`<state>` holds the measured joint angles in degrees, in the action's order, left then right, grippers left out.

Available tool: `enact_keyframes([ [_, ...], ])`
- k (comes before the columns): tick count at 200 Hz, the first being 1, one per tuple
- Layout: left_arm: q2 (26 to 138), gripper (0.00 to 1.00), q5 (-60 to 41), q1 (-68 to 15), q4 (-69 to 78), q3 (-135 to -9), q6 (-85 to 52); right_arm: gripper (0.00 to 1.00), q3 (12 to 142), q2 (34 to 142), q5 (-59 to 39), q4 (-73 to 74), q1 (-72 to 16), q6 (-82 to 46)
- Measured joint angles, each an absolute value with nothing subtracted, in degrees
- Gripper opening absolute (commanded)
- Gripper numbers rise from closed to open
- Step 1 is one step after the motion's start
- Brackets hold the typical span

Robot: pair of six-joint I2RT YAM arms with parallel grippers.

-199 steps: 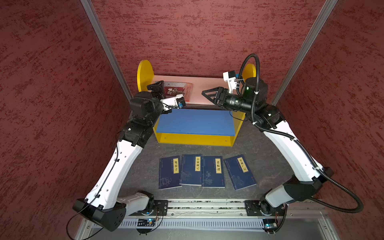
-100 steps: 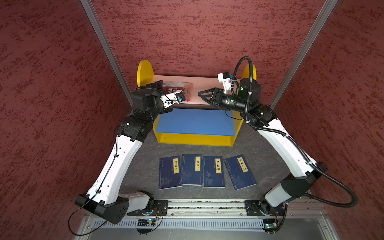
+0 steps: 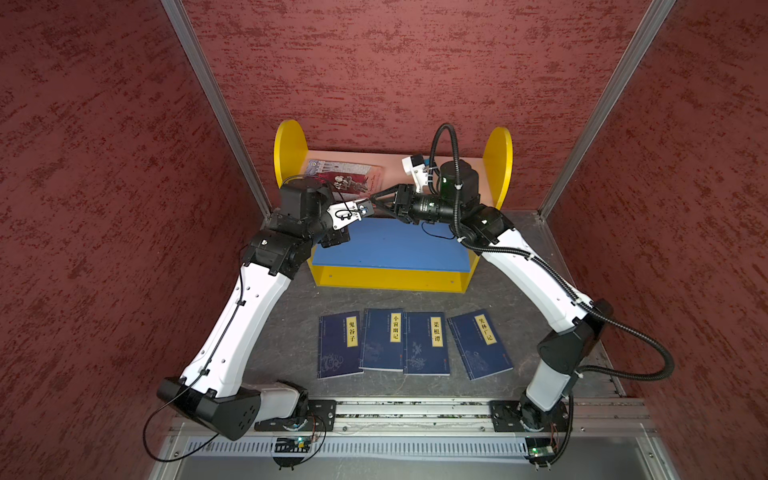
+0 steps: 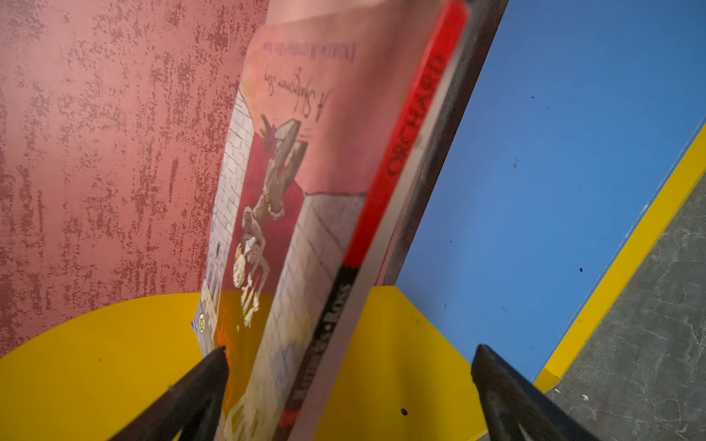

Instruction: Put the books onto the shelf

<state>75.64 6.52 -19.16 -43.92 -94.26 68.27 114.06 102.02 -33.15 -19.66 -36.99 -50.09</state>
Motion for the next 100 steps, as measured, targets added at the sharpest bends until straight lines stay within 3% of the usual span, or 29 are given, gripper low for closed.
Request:
enact_keyframes([
  [100, 73.01, 0.99, -3.55, -14.66, -55.96, -105.23, 51.4, 0.45, 121.03, 103.22, -31.35, -22.72, -37.08, -49.01],
])
